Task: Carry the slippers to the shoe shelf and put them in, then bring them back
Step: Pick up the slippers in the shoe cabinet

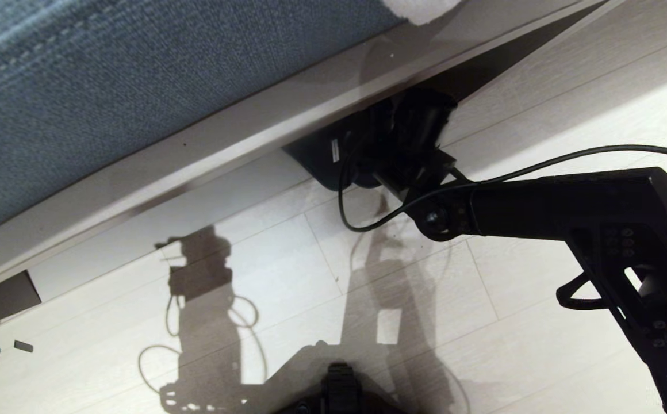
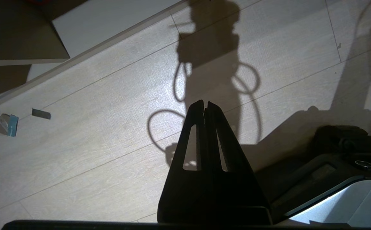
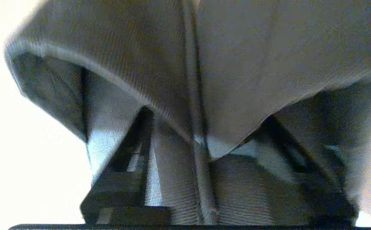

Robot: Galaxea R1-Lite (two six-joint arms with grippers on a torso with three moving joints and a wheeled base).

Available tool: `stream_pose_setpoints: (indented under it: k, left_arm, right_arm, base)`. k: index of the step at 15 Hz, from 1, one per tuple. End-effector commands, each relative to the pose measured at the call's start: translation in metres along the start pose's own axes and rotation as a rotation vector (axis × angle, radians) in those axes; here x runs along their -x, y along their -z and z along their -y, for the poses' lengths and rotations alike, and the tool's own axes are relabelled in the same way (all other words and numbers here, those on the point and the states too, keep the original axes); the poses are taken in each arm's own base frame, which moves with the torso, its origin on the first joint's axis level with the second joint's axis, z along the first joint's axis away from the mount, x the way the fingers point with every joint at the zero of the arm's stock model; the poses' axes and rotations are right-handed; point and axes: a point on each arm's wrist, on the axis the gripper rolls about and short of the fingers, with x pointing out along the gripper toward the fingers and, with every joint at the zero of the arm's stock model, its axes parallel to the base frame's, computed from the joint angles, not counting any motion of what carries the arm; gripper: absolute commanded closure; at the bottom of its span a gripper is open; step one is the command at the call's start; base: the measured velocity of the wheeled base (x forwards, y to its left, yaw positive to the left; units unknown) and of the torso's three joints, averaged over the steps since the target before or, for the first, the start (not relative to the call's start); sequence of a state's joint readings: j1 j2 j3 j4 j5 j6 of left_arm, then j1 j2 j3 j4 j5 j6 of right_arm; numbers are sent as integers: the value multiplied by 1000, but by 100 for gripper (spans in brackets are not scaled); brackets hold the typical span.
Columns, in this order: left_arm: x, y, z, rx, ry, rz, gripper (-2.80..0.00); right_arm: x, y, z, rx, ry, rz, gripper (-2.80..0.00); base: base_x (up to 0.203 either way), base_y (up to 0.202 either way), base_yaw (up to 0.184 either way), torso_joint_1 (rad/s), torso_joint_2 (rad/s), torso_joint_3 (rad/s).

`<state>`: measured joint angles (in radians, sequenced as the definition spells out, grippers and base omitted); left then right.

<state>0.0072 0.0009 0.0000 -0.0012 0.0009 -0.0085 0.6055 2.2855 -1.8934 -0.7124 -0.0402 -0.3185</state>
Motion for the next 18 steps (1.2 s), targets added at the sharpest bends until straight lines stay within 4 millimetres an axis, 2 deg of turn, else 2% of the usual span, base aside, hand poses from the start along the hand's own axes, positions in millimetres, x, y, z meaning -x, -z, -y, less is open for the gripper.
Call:
stream_pose_setpoints:
  k: [1,7,9,13,18]
  left_arm:
    - [0,0,0,1,0,0,0]
    - [0,0,0,1,-1,0,0]
    - [0,0,0,1,-1,0,0]
    - [0,0,0,1,-1,0,0]
    - [0,0,0,1,-1,0,0]
  right_arm:
    - [-2,5,-2,4,-1,-4,0]
    - [-1,2,-1,10,-2,-3,0]
    - [2,-8,0,7,-6,15,0]
    - [18,-35,-7,-8,-42,30,0]
    - [37,-37,-23,-32,-116,-15,0]
  base:
    - [0,0,0,0,0,0]
    - [0,0,0,0,0,0]
    - [0,0,0,0,0,0]
    - [0,0,0,0,0,0]
    - [0,0,0,0,0,0]
